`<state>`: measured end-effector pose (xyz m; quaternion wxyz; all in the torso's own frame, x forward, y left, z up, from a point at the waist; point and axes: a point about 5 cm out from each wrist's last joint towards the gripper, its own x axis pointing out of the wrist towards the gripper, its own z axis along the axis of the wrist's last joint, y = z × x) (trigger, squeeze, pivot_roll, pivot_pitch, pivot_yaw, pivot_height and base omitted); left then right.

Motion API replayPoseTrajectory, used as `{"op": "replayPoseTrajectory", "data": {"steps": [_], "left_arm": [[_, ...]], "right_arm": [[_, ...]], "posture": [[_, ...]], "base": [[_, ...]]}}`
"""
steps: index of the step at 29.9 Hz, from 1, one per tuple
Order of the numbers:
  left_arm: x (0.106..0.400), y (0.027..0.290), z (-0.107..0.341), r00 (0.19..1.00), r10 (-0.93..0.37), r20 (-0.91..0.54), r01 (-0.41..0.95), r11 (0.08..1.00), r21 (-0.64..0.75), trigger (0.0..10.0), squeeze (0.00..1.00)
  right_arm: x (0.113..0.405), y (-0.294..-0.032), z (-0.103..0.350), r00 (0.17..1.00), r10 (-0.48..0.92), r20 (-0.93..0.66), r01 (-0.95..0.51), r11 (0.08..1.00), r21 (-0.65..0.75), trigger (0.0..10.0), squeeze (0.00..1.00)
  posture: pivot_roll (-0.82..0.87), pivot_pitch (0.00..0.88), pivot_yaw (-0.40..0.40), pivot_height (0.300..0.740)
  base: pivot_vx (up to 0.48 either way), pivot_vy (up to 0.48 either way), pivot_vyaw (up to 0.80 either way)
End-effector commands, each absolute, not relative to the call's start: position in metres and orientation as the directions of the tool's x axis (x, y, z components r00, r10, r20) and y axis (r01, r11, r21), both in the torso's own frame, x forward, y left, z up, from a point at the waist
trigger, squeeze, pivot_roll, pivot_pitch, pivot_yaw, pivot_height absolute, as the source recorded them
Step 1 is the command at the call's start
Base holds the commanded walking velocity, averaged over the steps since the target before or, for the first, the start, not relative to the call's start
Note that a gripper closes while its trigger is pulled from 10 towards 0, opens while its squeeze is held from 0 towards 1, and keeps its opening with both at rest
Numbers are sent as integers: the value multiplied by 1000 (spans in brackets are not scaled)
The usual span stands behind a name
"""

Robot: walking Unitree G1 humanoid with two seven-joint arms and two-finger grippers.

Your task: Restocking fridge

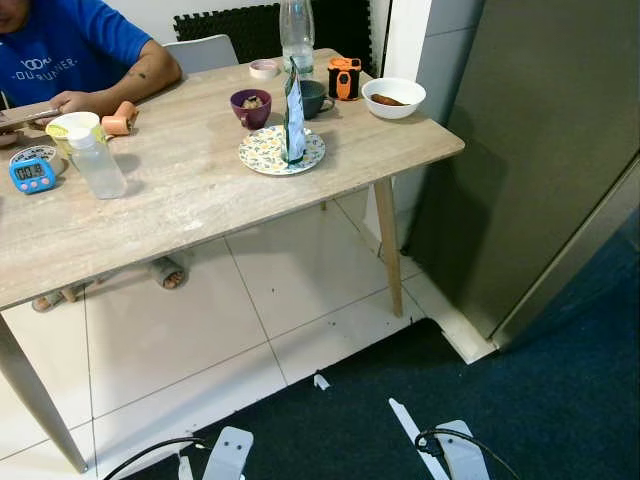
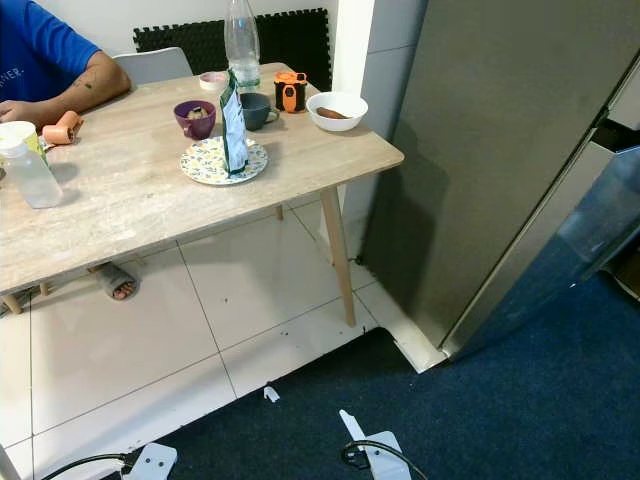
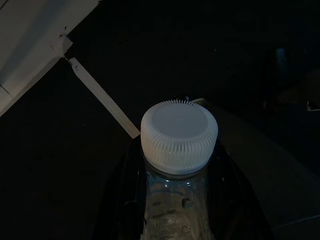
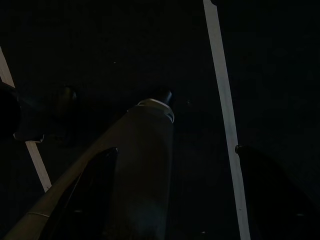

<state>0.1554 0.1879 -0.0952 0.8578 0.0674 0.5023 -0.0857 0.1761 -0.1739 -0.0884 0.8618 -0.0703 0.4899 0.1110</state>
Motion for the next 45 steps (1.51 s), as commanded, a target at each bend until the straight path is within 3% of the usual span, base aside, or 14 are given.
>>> {"op": "replayPoseTrajectory", "data": {"steps": [1,45], "left_arm": [[140,165,-103,421,-174,-890,255,965,-68,10000,0],[138,166,-104,421,-164,-892,208,975,-82,10000,0]], "right_arm": [[166,-177,-93,464,113,-879,-252,968,-9,10000,0],[166,-178,-93,468,106,-877,-232,973,-7,10000,0]], "posture": [[-23,109,-36,740],[-23,117,-35,740]], "base": [[0,0,0],[0,0,0]]}}
